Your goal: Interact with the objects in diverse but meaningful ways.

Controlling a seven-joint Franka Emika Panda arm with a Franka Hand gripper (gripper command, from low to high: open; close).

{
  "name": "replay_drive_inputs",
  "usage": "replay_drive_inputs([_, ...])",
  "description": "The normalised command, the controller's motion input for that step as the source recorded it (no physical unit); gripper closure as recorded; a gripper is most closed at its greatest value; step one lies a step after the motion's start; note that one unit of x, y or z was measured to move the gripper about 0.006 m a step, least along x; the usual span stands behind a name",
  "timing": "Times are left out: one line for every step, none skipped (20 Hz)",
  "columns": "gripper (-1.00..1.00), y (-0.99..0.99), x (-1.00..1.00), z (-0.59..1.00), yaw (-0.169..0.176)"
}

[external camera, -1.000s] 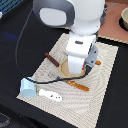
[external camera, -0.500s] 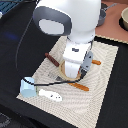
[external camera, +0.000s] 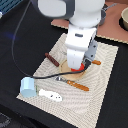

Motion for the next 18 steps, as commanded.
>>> replay_drive_inputs([-1.0, 0.0, -0.55, 0.01, -0.047])
replay_drive_inputs([-1.0, 0.0, -0.53, 0.0, -0.057])
replay_drive_inputs([-1.0, 0.0, -0.55, 0.0, -0.071])
replay_drive_inputs([-1.0, 0.0, -0.61, 0.0, -0.079])
replay_drive_inputs([-1.0, 0.0, -0.64, 0.0, -0.081])
replay_drive_inputs([-1.0, 0.0, -0.66, 0.0, -0.081])
replay_drive_inputs([-1.0, 0.0, -0.65, 0.0, -0.081])
replay_drive_inputs([-1.0, 0.0, -0.67, -0.02, -0.083])
replay_drive_inputs([-1.0, 0.0, -0.69, -0.03, -0.085])
replay_drive_inputs([-1.0, 0.0, -0.68, -0.05, -0.086])
replay_drive_inputs([-1.0, 0.0, -0.66, -0.05, -0.086])
replay_drive_inputs([-1.0, 0.0, -0.63, -0.05, -0.091])
replay_drive_inputs([-1.0, 0.0, -0.63, -0.07, -0.106])
replay_drive_inputs([-1.0, 0.0, -0.64, -0.08, -0.126])
replay_drive_inputs([-1.0, 0.0, -0.61, -0.1, -0.137])
replay_drive_inputs([-1.0, 0.0, -0.57, -0.12, -0.142])
replay_drive_inputs([-1.0, 0.0, -0.54, -0.15, -0.145])
replay_drive_inputs([-1.0, -0.01, -0.53, -0.16, -0.142])
